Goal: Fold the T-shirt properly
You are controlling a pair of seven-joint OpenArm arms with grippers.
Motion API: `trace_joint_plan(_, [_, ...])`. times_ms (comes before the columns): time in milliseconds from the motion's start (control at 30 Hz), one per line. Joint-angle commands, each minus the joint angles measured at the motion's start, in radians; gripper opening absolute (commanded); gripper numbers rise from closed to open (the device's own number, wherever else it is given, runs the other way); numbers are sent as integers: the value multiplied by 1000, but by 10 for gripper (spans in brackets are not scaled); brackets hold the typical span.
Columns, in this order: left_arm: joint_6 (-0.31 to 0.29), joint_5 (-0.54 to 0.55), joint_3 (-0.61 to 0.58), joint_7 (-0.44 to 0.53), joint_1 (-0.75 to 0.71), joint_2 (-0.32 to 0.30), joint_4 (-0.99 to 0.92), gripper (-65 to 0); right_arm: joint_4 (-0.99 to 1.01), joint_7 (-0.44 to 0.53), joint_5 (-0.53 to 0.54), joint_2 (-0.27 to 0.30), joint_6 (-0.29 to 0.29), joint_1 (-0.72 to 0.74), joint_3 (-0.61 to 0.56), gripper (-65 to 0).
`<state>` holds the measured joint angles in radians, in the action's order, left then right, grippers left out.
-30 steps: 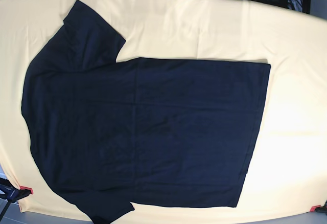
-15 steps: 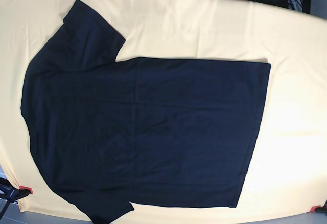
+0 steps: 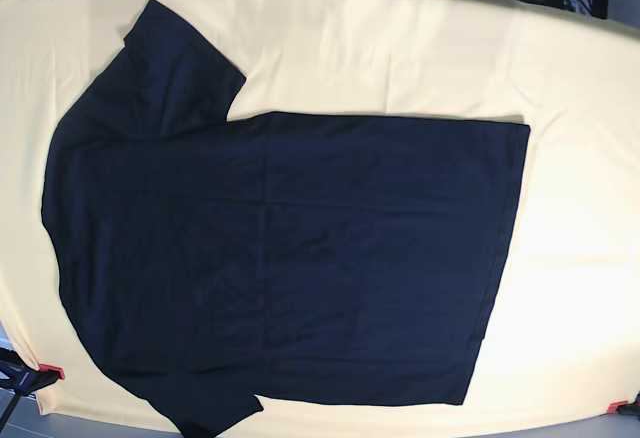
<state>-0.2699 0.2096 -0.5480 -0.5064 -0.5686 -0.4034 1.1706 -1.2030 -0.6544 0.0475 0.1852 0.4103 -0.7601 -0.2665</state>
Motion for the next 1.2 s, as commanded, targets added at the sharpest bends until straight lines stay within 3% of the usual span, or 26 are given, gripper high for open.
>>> trace_joint_plan(0, [-7, 16, 0, -23, -23, -24, 48, -650, -64, -6, 8, 13, -1, 2, 3, -650])
trace_joint_plan(100, [-7, 16, 0, -79, -65, -99, 163, -650, -200, -44, 7, 45, -23, -68, 3, -650])
trace_joint_plan(400, [5, 10, 19, -83, -222, -315, 484, -650, -565, -63, -3, 104, -113, -286, 7, -650])
trace_joint_plan(567, [61, -6, 123, -113, -319, -386, 665, -650, -748, -69, -117, 128, -205, -390, 7, -650])
trace_joint_plan(933, [45, -18, 477, -130, -505, -397, 1007, -650, -1049, -103, -332, 167, -343, -527, 7, -650])
trace_joint_plan(1167, [45, -18, 630, -126, -550, -397, 1154, -650, -1149, -109, -465, 167, -412, -542, 37, -650])
